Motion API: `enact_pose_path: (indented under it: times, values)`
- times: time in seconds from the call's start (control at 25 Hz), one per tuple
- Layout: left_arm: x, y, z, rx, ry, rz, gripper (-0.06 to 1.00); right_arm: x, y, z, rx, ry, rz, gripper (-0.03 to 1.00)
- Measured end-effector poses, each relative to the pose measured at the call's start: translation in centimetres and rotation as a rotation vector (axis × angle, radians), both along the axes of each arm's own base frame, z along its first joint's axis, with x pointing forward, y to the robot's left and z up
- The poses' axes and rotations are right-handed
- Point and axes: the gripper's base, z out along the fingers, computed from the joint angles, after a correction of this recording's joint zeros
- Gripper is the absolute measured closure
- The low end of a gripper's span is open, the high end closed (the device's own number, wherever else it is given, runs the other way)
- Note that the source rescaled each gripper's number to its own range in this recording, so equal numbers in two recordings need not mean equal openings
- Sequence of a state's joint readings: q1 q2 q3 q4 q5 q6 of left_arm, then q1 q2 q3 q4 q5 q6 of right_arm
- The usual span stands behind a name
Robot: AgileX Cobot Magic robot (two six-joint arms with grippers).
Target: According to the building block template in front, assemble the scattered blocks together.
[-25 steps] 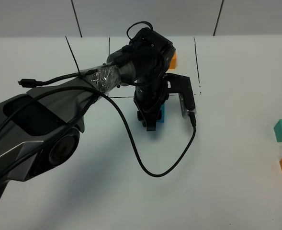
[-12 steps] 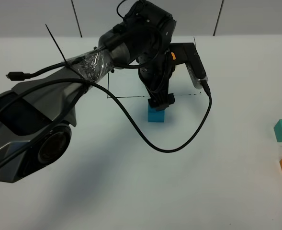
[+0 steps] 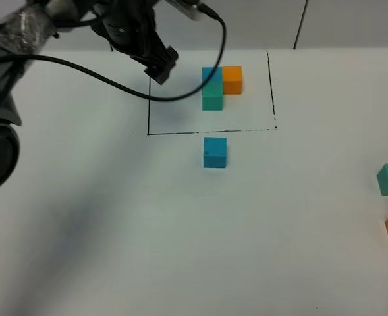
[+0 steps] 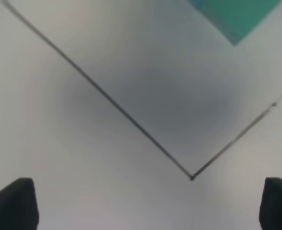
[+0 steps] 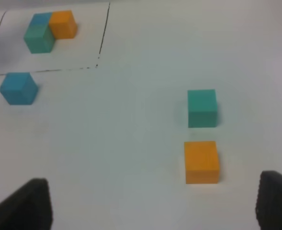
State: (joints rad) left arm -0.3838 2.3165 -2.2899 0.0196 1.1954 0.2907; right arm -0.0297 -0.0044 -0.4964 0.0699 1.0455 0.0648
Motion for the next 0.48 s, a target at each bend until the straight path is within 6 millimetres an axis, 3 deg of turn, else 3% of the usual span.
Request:
enact_pose_path:
  times: [0.12,0.24,0.36,0.48]
  values:
    - [-0.1,3.4,1.9,-0.026,-0.004,0.096,0.0,0.0,0.0,0.0,0.0,0.0,0.0,0.24]
    - [-1.7,6.9,3.7,-0.007,0.004,0.161,0.01,0.0,0.0,0.0,0.0,0.0,0.0,0.24]
    - [-4.1,10.9,5.1,0.008,0.03,0.258,0.02,0.0,0.0,0.0,0.0,0.0,0.0,0.24]
    - [-8.0,15.0,6.1,0.008,0.072,0.373,0.04,0.0,0.1,0.0,0.007,0.0,0.005,0.24]
